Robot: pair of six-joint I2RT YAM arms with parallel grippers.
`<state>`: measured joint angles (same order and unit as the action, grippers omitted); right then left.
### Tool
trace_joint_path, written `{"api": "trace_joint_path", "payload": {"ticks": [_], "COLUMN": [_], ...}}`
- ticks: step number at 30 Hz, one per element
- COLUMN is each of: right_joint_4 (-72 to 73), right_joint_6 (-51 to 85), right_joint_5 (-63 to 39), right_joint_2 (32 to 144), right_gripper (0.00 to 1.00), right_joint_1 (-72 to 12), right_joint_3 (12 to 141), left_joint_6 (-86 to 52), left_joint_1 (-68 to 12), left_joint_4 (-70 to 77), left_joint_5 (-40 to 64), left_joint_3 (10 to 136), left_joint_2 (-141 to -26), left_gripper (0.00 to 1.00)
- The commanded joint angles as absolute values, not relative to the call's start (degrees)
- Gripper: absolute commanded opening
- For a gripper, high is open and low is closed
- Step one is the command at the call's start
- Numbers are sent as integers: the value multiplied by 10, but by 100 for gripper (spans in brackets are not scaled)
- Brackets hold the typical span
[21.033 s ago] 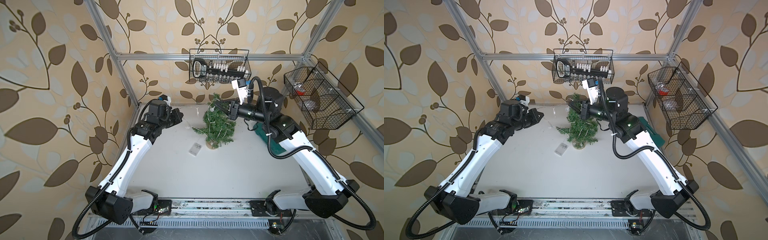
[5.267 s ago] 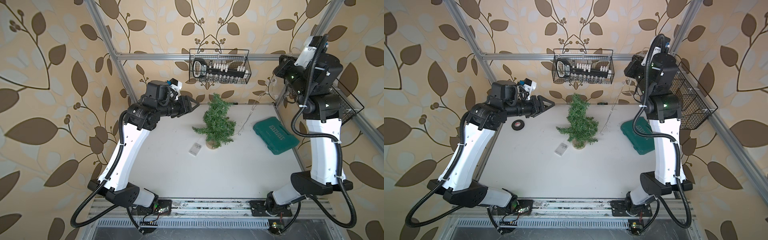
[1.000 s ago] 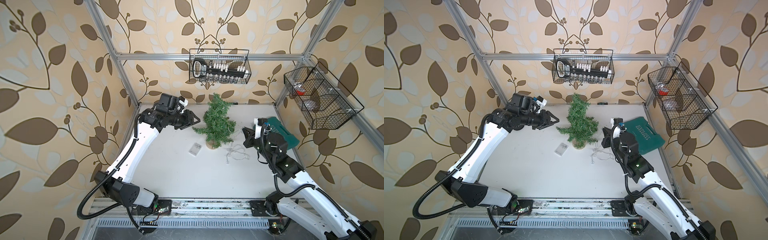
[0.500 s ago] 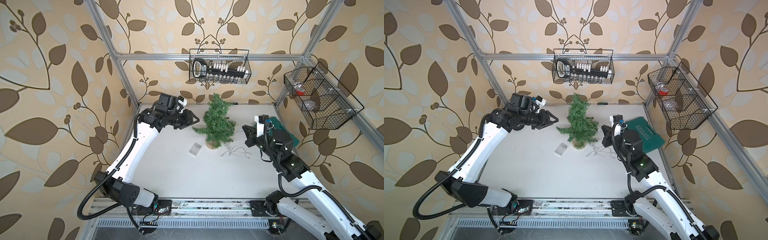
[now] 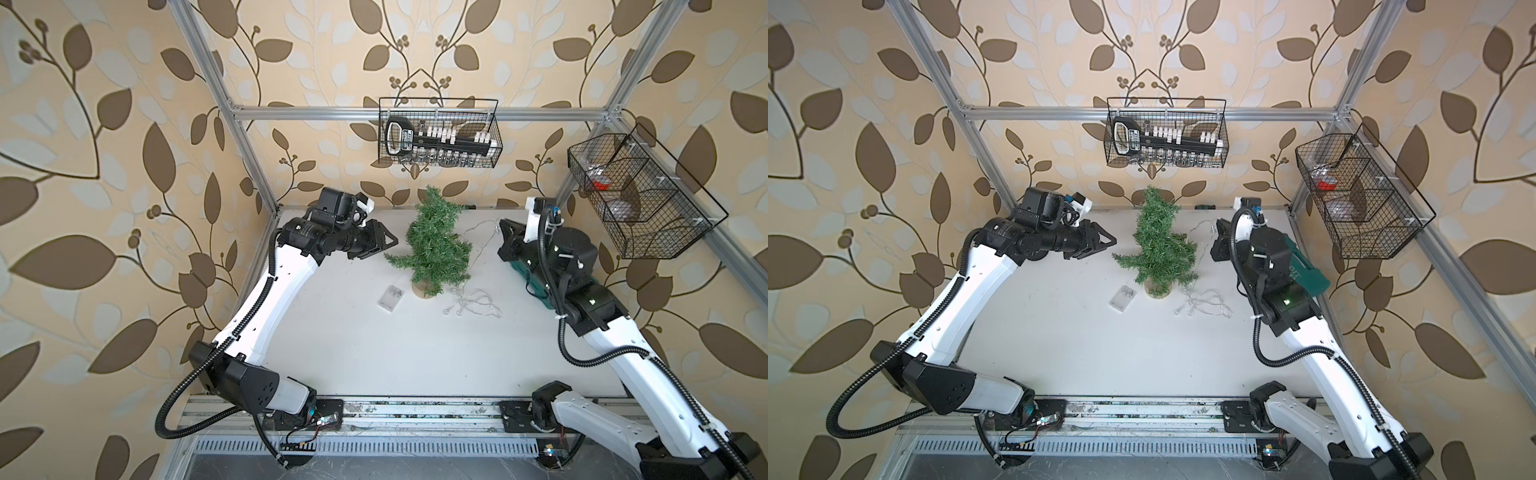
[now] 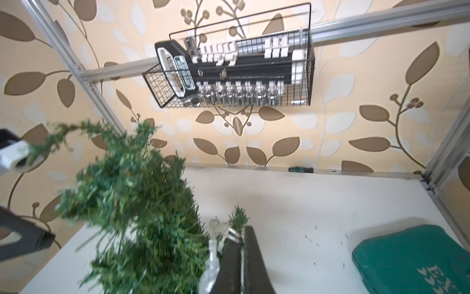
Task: Remove string lights from the small christmas tree
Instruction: Adjust the light string at the center of the board.
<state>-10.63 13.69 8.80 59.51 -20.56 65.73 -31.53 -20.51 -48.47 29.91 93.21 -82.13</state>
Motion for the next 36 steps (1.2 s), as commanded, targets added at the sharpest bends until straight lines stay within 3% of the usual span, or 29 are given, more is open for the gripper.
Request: {"api": "trace_joint_path", "payload": {"ticks": [1, 10, 24, 36], "right_joint_4": [-109, -106, -159, -210], "right_joint_6": [161, 225, 249, 250], "right_joint_5": [131, 137, 136, 173], "right_joint_2": [662, 852, 992, 925], "right_gripper": [0, 0, 0, 0], "right_joint_1": [-192, -164, -125, -90], "right_joint_3": [710, 830, 780, 646], "left_joint_6": [-314, -317, -340, -416], "left_joint_1": [-197, -178, -164, -164], "left_joint_4": [-469, -476, -465, -363], "left_joint_5": [282, 264, 277, 315], "left_joint_3": [933, 897, 829, 601], "left_joint_2": [-797, -768, -735, -659], "left_gripper": [42, 42, 39, 39]}}
